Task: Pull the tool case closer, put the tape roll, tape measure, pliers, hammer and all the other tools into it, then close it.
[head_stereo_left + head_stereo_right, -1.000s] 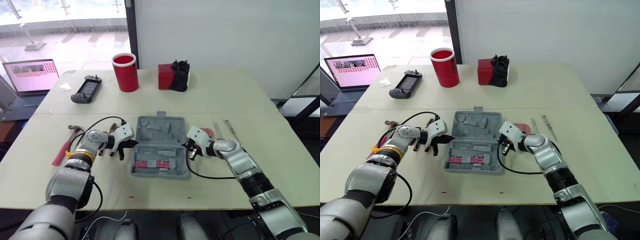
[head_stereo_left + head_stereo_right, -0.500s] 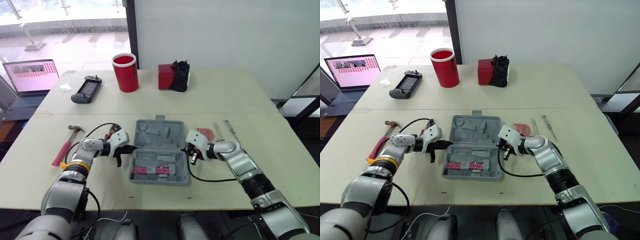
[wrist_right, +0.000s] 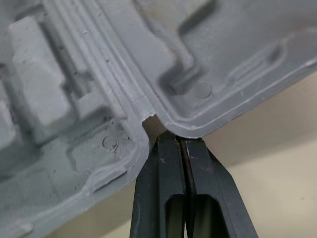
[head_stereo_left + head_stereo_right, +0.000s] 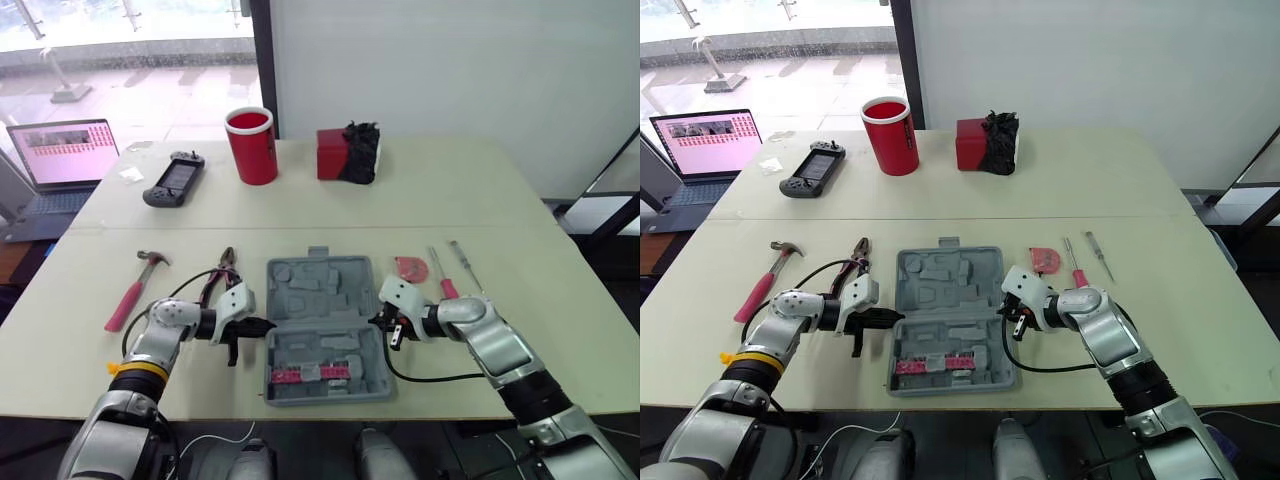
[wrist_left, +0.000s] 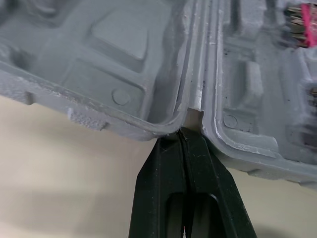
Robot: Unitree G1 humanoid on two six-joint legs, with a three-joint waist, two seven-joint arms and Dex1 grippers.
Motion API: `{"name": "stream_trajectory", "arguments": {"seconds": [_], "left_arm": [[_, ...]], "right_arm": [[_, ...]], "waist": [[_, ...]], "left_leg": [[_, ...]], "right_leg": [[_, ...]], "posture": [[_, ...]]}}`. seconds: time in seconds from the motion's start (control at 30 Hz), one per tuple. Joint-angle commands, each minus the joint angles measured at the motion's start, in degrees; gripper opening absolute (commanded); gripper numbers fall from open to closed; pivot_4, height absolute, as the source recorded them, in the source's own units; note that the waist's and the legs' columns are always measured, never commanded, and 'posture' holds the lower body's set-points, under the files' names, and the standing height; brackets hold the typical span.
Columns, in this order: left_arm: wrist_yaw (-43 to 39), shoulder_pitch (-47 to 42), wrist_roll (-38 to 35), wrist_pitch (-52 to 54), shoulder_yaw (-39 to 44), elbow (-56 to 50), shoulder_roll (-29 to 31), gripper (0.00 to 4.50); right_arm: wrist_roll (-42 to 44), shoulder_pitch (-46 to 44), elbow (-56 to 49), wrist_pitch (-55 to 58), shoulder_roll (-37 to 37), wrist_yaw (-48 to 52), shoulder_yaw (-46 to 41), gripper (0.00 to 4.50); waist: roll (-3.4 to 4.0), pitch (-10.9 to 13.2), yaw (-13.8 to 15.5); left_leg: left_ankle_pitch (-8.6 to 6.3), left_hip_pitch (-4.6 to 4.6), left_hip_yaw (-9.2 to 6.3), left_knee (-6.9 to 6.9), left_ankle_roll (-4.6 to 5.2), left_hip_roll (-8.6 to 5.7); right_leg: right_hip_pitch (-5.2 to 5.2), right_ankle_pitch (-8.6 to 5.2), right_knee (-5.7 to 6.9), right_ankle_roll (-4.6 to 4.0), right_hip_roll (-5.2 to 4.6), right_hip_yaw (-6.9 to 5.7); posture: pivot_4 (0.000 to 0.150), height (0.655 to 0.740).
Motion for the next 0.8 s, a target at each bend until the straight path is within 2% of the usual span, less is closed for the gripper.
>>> {"name": "stream_trajectory", "arguments": {"seconds": [0.03,0.33,0.8], "left_arm": [[-0.4,2.8,0.2,1.9,-2.6,-5.1,1.0,0.00],[0.8,6.9,-1.5,5.3,-3.0,-11.1,2.8,0.00],[0.0,10.2,-2.8,8.8,-5.2,-17.7,5.1,0.00]], "right_arm": [[2.8,2.2,-5.0,2.8,0.8,2.5,2.8,0.06],[4.2,6.0,-11.0,8.3,0.4,2.7,4.3,0.06],[6.3,8.0,-13.7,13.1,-2.2,3.4,5.7,0.06]], "waist": [[-0.01,0.0,0.0],[-0.06,-0.1,-0.1],[-0.24,-0.3,0.0]], "left_leg": [[0.00,0.00,0.00,0.00,0.00,0.00],[0.00,0.03,0.00,-0.01,0.00,0.01],[0.00,0.03,0.00,-0.01,0.00,0.01]], "right_leg": [[0.00,0.00,0.00,0.00,0.00,0.00],[0.00,-0.01,-0.01,-0.01,0.00,0.00],[0.03,-0.11,-0.08,-0.18,0.00,0.00]], "posture": [[0.150,0.7400],[0.150,0.7400],[0.150,0.7400]]}}
